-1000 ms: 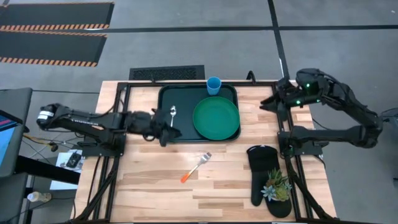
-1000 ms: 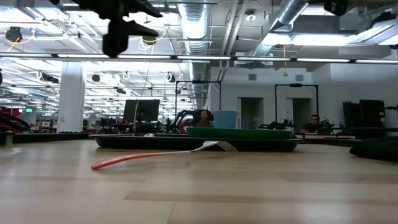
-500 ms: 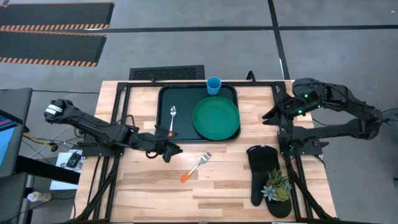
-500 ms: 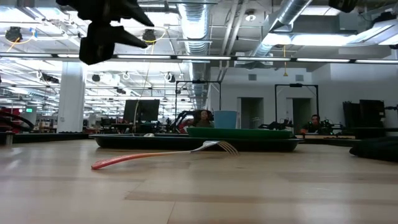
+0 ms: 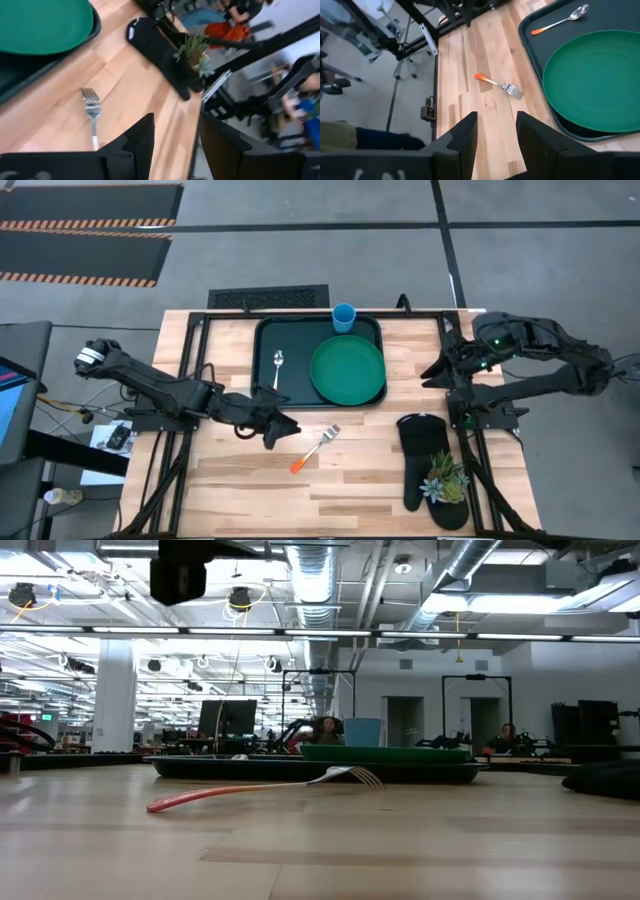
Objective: Pick and place plate/cup/fork/spoon on tray
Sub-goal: Put the orange fork in between the green plate and the orange spoon on the black tray
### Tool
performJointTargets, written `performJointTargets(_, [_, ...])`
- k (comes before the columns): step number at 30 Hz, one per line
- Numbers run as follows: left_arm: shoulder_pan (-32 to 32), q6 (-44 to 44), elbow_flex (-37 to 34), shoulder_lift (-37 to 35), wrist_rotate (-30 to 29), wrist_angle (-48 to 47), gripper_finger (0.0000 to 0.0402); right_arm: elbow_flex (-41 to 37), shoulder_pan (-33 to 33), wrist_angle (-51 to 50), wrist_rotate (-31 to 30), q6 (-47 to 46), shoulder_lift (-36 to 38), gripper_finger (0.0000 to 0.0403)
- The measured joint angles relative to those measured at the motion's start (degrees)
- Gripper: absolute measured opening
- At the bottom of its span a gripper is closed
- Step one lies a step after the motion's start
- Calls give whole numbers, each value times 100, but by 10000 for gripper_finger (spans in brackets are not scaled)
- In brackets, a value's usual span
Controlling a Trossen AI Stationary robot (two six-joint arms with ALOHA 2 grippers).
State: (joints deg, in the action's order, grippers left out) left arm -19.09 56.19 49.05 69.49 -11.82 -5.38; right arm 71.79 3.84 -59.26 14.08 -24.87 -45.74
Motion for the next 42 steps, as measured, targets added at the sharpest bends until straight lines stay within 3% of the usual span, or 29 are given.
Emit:
performJointTargets(5, [-4,-536,450,0,4,-781,139,0,-371,342,-493,-376,-4,159])
performJointTargets(15, [-142,-1180,1030,0,84,-752,139,0,-821,2147,-691,-336,-431,159])
performJointTargets(22, [-406,-1390,1214,-4,-569,-738,139,0,-968,2971,-660,-77,-802,159])
performJointTargets(27, [-619,-1150,1211,-2,-641,-897,139,0,-1117,3022,-659,-113,-908,159])
performJointTargets(34, [-944,-986,1211,89,-1294,-1303,139,0,-1417,2931,-648,-258,-903,159])
performJointTargets(42, [-1167,-538,1203,1102,-1340,-1412,139,0,-1602,2886,-659,-557,-903,159])
